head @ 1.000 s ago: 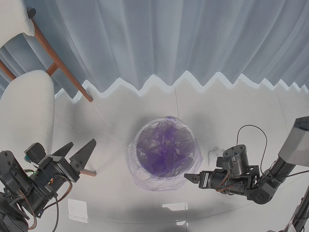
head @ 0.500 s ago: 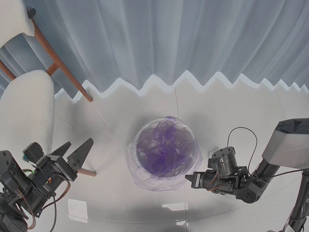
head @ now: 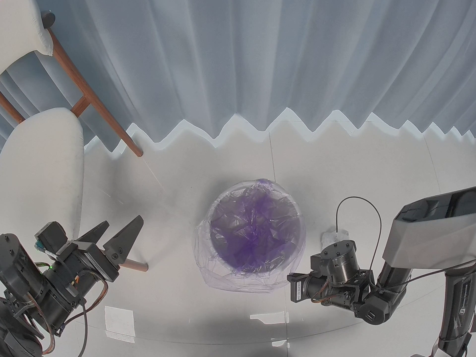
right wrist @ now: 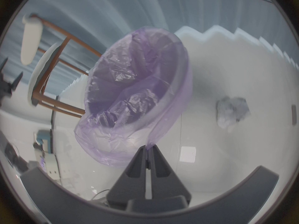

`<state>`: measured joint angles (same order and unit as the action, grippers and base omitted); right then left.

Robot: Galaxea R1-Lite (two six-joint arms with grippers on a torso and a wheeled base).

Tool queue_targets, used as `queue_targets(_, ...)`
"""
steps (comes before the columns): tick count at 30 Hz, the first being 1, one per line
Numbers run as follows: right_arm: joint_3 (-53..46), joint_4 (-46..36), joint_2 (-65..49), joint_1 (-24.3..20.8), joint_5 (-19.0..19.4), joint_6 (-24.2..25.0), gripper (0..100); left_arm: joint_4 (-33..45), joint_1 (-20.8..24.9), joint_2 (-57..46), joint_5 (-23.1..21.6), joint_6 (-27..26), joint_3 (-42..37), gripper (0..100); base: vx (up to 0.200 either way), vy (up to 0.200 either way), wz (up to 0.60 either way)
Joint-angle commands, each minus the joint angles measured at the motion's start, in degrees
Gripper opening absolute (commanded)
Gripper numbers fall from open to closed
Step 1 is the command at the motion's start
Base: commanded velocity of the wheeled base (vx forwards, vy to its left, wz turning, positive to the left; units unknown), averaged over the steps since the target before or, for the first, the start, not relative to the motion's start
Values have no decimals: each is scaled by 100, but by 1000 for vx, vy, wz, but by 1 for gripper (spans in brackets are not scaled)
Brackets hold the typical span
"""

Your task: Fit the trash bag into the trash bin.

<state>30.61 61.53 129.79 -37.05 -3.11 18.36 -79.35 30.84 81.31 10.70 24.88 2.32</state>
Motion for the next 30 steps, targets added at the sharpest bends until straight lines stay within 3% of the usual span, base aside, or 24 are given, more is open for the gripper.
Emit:
queue_targets(1, -90, 545, 688, -31, -102, -553, 0, -10, 1, 8, 2, -18, -161, 100, 0, 0, 0)
queue_targets(4, -73, 694, 855, -39, -146, -1335, 0, -10, -8, -28, 11, -18, -232, 100, 0, 0, 0)
queue_targets(11, -46, 650, 863, -101, -761, -1458, 0, -37, -61, -45, 11, -27, -232, 100, 0, 0, 0)
queue_targets(16, 59, 299, 855, -48, -849, -1282, 0, -37, -61, -45, 2, -36, -232, 100, 0, 0, 0)
queue_targets(22, 455, -695, 732, -39, -1218, -421, 0, -19, -61, -36, 20, -115, -232, 100, 0, 0, 0)
queue_targets(29, 525, -888, 714, 22, -1218, 1, 0, -2, -78, -19, 266, -106, -232, 100, 0, 0, 0)
queue_targets(30, 507, -879, 714, 31, -1218, 27, 100, -2, -114, -28, 266, -106, -232, 100, 0, 0, 0)
